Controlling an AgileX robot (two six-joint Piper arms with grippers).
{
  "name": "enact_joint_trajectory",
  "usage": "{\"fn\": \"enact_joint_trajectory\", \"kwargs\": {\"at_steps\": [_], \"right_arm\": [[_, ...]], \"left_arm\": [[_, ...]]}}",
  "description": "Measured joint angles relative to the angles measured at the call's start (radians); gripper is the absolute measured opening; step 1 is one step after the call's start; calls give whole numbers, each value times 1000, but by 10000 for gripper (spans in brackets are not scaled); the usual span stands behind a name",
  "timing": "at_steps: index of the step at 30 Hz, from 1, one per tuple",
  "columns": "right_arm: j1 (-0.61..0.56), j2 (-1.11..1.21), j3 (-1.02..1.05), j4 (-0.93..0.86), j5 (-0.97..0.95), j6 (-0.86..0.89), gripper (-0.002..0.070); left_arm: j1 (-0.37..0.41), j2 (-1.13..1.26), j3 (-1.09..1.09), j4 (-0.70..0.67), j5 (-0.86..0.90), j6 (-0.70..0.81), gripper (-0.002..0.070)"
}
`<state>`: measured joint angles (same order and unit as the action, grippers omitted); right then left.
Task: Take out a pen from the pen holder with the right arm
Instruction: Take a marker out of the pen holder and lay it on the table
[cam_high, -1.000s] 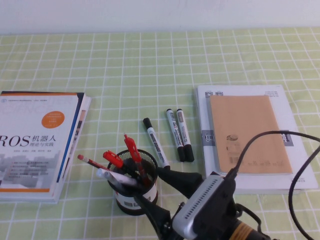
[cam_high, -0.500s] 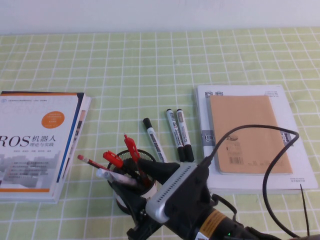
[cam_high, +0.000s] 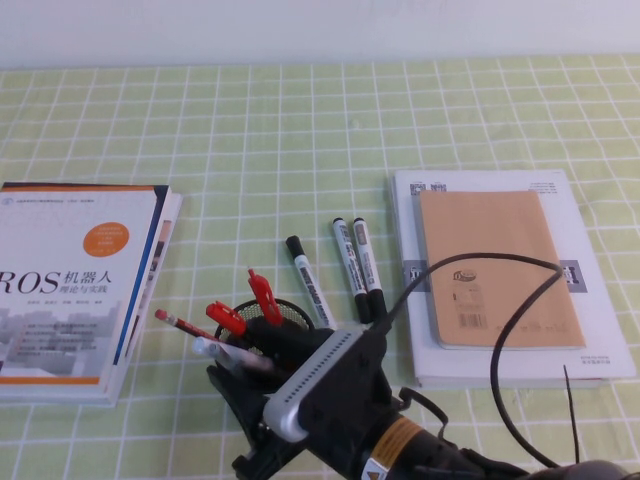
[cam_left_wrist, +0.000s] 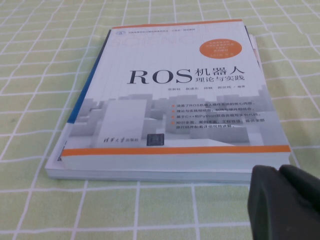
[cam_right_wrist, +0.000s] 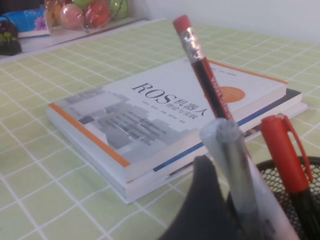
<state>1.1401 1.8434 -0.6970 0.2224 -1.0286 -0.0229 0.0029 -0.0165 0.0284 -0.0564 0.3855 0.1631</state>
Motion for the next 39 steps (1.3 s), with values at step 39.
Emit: {"fn": "enact_joint_trajectory", "kwargs": {"at_steps": [39], "right_arm": [[0,61,-64,32,19,-79,263]], "left_arm": [[0,0,0,0,0,0,-6]]}}
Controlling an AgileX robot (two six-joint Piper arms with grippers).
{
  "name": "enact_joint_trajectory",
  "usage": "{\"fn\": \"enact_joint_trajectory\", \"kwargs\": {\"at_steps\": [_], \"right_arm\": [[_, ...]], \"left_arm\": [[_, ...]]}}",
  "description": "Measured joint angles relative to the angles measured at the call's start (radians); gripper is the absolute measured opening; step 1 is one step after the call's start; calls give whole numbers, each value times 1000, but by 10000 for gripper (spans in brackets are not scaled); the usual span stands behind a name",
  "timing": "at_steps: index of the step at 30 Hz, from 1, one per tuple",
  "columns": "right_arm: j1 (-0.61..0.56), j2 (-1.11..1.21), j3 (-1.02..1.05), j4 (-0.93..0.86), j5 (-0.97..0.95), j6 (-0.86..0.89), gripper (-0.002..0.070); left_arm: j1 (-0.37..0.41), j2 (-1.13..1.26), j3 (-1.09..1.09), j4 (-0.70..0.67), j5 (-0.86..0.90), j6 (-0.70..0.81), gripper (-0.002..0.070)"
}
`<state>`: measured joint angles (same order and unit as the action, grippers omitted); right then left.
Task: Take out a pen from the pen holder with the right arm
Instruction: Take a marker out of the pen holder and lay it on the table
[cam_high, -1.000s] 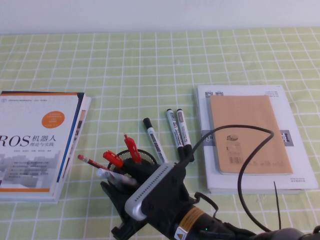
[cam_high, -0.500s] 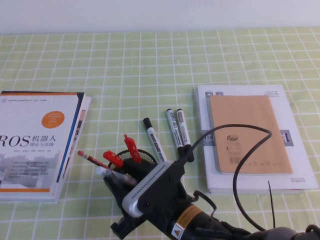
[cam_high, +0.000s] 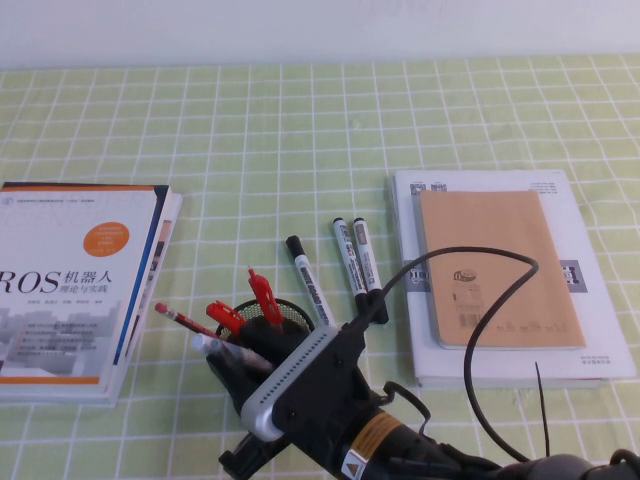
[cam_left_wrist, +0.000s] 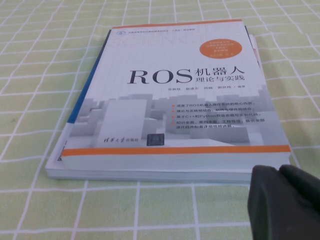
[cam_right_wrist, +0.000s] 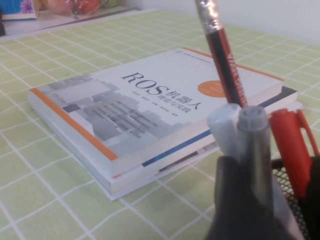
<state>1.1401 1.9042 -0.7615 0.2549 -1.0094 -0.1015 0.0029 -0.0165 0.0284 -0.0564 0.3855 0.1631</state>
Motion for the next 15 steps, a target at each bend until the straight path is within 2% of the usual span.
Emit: {"fn": "enact_joint_trajectory", "kwargs": {"at_steps": [15], "right_arm": [[0,5,-39,-6,40,0,239]], "left_arm": [[0,0,0,0,0,0,-6]]}}
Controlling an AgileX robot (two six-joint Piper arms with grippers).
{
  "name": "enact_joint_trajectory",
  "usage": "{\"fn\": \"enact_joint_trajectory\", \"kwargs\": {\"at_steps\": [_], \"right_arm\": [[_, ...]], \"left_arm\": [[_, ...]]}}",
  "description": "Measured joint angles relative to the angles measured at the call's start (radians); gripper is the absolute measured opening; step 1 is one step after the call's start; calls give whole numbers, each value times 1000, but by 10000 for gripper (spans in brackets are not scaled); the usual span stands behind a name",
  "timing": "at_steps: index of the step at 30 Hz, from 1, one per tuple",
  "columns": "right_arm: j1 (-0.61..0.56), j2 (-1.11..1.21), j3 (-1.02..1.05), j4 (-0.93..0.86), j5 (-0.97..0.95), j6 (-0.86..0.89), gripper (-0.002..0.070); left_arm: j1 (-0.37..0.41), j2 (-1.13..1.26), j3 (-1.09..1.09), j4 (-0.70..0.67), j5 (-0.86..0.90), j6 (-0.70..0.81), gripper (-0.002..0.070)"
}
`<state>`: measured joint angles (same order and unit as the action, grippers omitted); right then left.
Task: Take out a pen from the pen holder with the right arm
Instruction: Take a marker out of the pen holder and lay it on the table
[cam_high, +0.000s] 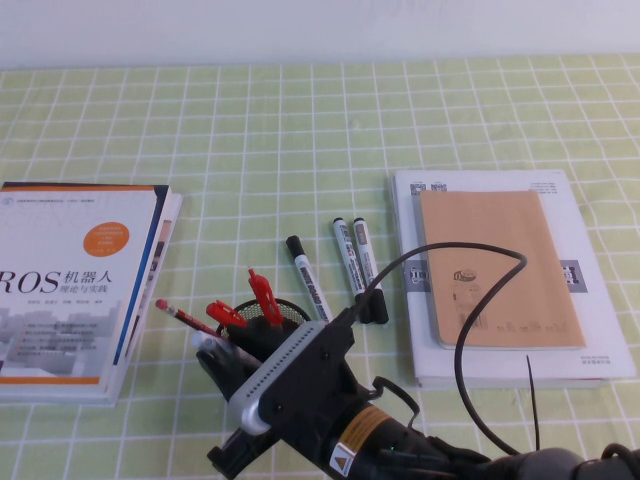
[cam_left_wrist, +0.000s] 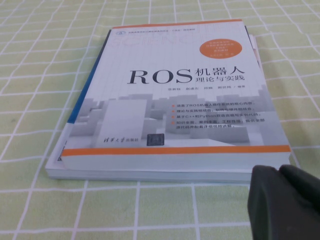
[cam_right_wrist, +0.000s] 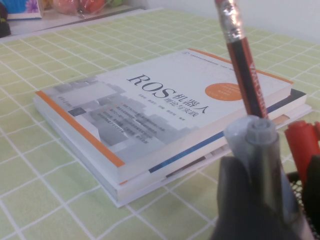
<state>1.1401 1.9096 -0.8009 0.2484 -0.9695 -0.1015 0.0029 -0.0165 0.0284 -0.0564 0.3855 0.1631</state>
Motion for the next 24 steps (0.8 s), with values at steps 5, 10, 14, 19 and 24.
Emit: {"fn": "enact_joint_trajectory", "kwargs": {"at_steps": [5,10,14,19,24], "right_arm": [[0,0,0,0,0,0,199],[0,0,0,3,12,-2,127],[0,0,0,4,16,-4,104],[0,0,0,4,16,-5,74],[0,-12,-2,6,36,-9,46]], "left_arm": [[0,0,0,0,0,0,-6],[0,0,0,0,0,0,-6],[0,0,0,0,0,0,-6],[0,0,0,0,0,0,-6],[0,0,0,0,0,0,-6]]}}
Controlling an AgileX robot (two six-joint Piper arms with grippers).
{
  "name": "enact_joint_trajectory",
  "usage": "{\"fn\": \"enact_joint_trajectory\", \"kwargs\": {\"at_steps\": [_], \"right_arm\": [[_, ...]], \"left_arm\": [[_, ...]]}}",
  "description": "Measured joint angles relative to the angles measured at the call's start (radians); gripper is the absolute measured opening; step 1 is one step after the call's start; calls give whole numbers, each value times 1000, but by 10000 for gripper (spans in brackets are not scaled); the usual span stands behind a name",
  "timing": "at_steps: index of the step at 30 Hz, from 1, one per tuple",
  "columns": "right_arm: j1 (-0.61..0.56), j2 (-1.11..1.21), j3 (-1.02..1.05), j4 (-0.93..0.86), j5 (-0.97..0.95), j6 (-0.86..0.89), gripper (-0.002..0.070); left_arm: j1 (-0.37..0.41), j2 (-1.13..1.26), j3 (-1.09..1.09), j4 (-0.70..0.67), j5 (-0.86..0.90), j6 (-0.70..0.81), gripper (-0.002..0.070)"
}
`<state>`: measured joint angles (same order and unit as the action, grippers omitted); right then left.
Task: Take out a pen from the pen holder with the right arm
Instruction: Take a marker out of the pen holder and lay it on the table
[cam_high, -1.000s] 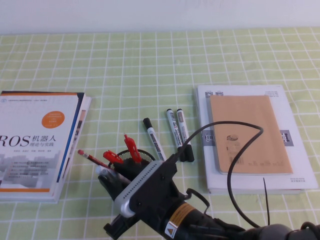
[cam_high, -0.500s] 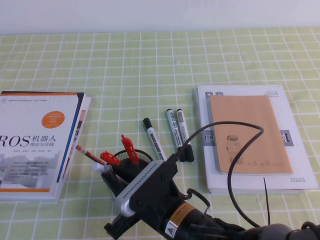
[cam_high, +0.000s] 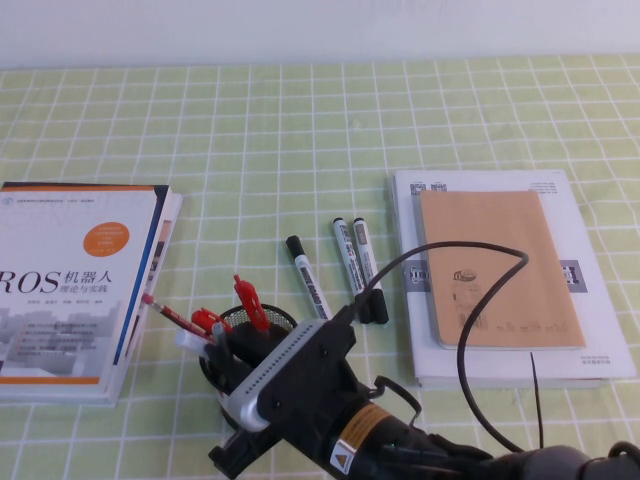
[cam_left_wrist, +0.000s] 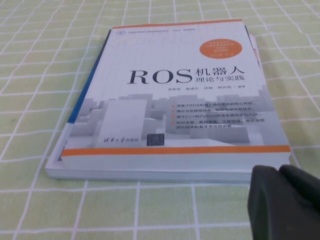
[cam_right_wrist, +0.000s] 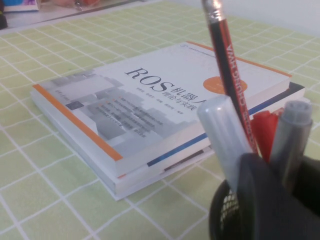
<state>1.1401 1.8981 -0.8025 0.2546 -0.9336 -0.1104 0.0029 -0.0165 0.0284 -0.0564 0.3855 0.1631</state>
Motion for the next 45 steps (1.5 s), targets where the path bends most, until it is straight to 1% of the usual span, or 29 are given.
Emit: {"fn": "enact_joint_trajectory", "kwargs": {"at_steps": [6,14,20,24,34,37,39,43,45], "right_arm": [[0,-47,0,10,84,-53,46],[0,-141,2,58,117,-128,46],[0,-233,2,137,165,-207,46],[0,-310,2,222,193,-297,46],[-2,-460,2,475,200,-641,46],[-43,-470,2,497,243,-671,46],[-105,-470,-2,499,334,-645,46],[-263,-470,-59,470,572,-520,46],[-343,-459,-113,421,733,-430,46]], "left_arm": [[0,0,0,0,0,0,-6],[0,0,0,0,0,0,-6],[0,0,0,0,0,0,-6],[0,0,0,0,0,0,-6],[0,0,0,0,0,0,-6],[0,0,0,0,0,0,-6],[0,0,0,0,0,0,-6],[0,0,0,0,0,0,-6],[0,0,0,0,0,0,-6]]}}
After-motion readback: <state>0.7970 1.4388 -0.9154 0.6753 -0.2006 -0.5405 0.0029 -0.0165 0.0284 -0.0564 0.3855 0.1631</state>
